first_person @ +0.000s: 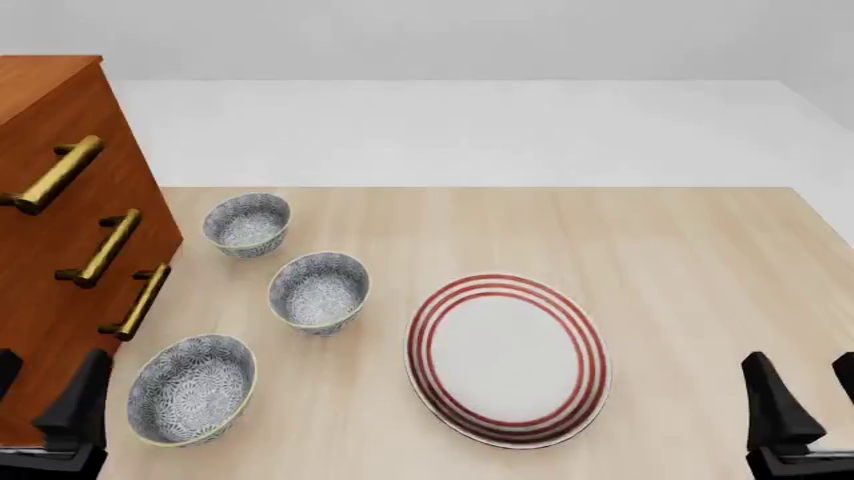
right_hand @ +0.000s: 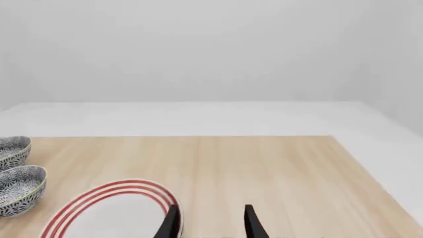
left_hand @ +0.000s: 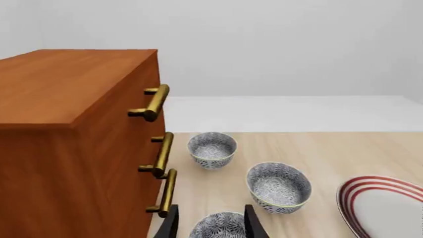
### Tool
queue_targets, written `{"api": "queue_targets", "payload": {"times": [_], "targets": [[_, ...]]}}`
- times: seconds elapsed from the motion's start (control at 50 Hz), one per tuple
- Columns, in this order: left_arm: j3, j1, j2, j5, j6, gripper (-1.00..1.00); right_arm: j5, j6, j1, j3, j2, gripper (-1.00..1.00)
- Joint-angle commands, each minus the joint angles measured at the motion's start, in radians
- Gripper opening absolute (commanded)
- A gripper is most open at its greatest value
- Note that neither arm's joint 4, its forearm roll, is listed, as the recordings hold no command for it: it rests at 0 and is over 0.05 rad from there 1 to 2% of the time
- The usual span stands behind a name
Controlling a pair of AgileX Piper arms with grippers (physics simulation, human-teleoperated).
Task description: Pick up the bowl and put it in the middle on the plate.
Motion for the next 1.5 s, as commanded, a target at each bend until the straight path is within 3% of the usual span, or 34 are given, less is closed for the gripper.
{"api": "queue_targets", "payload": {"times": [0.02,0.16,0.36,0.58,0.72,0.88,0.98,1.02,1.04,1.1,1.18,1.22,1.28,1.36,1.42,1.5], "targets": [[0.023,-0.016,0.001,-0.028,-0.016,1.00,0.003,0.035,-0.001,-0.005,0.023,1.00],[0.025,-0.017,0.041,-0.053,-0.031,1.00,0.007,0.070,0.016,-0.002,0.041,1.00],[-0.028,-0.049,0.032,0.008,-0.012,1.00,0.033,0.054,0.017,-0.007,0.008,1.00],[-0.178,-0.128,-0.006,0.204,-0.071,1.00,0.016,0.060,0.016,-0.004,0.027,1.00],[-0.233,-0.166,0.044,0.248,-0.068,1.00,0.012,0.058,0.017,-0.003,0.028,1.00],[-0.400,-0.232,0.171,0.333,-0.066,1.00,0.023,0.055,0.017,-0.003,0.015,1.00],[-0.436,-0.324,0.317,0.338,-0.027,1.00,0.018,0.058,0.017,-0.003,0.022,1.00],[-0.444,-0.452,0.365,0.337,-0.039,1.00,0.020,0.056,0.017,-0.002,0.019,1.00],[-0.452,-0.459,0.375,0.349,-0.045,1.00,0.022,0.060,0.017,-0.003,0.019,1.00],[-0.521,-0.415,0.367,0.404,-0.063,1.00,0.019,0.058,0.017,-0.003,0.021,1.00],[-0.554,-0.431,0.397,0.416,-0.040,1.00,0.015,0.065,0.016,-0.003,0.031,1.00],[-0.583,-0.453,0.434,0.434,-0.073,1.00,0.018,0.061,0.017,-0.004,0.025,1.00],[-0.585,-0.457,0.473,0.432,-0.037,1.00,0.013,0.057,0.017,-0.002,0.025,1.00],[-0.605,-0.451,0.503,0.432,-0.055,1.00,0.016,0.064,0.016,-0.004,0.029,1.00],[-0.614,-0.429,0.558,0.439,-0.010,1.00,0.022,0.058,0.017,-0.005,0.020,1.00],[-0.643,-0.441,0.602,0.442,-0.007,1.00,0.011,0.059,0.017,-0.002,0.029,1.00]]}}
